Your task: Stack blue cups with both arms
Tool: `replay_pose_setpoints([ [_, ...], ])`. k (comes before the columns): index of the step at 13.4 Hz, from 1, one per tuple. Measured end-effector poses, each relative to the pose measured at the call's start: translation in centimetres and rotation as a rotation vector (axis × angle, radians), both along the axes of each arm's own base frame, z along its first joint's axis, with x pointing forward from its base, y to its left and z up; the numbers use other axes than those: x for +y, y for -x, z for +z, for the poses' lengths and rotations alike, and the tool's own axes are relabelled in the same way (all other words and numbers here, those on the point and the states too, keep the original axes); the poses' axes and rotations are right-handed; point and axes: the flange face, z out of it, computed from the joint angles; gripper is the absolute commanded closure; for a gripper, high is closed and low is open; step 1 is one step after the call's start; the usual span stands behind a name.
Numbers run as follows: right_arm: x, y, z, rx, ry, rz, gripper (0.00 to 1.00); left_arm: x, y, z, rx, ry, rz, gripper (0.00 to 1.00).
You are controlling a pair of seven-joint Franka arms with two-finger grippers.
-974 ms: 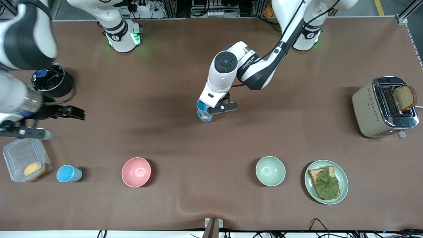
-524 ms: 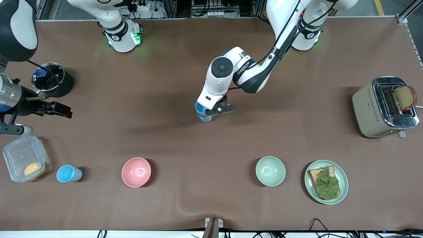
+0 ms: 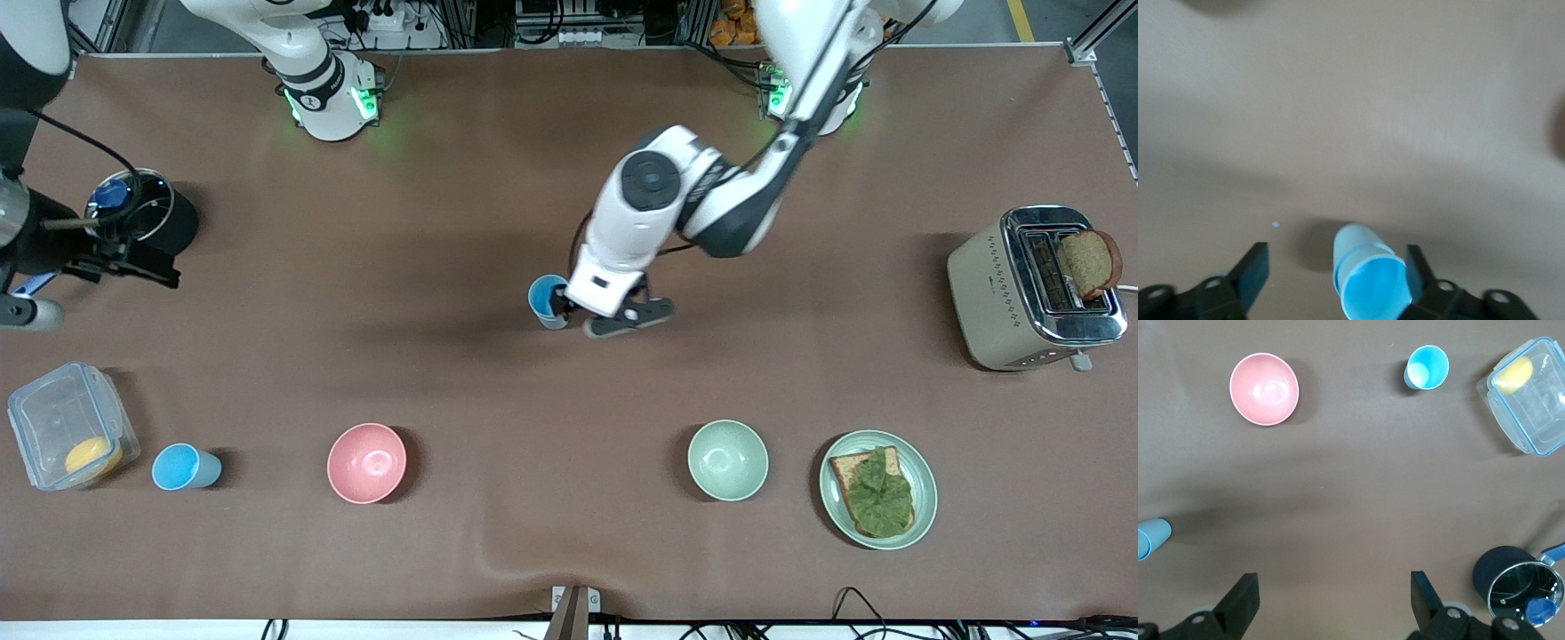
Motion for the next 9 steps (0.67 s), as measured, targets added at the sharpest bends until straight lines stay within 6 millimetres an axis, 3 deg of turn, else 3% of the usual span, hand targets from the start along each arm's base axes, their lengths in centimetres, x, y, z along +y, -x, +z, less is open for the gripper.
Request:
replay_pose_setpoints([
  [6, 1.8, 3.2, -0.3, -0.054, -0.029, 0.042, 0.00, 13.6, -3.7, 12.7, -0.121, -0.162, -0.009, 0.00],
  [9, 0.1, 3.3, -0.5, -0.052, -0.029, 0.013, 0.00, 18.7, -3.6, 17.2, -0.140, -0.199, -0.097, 0.00],
])
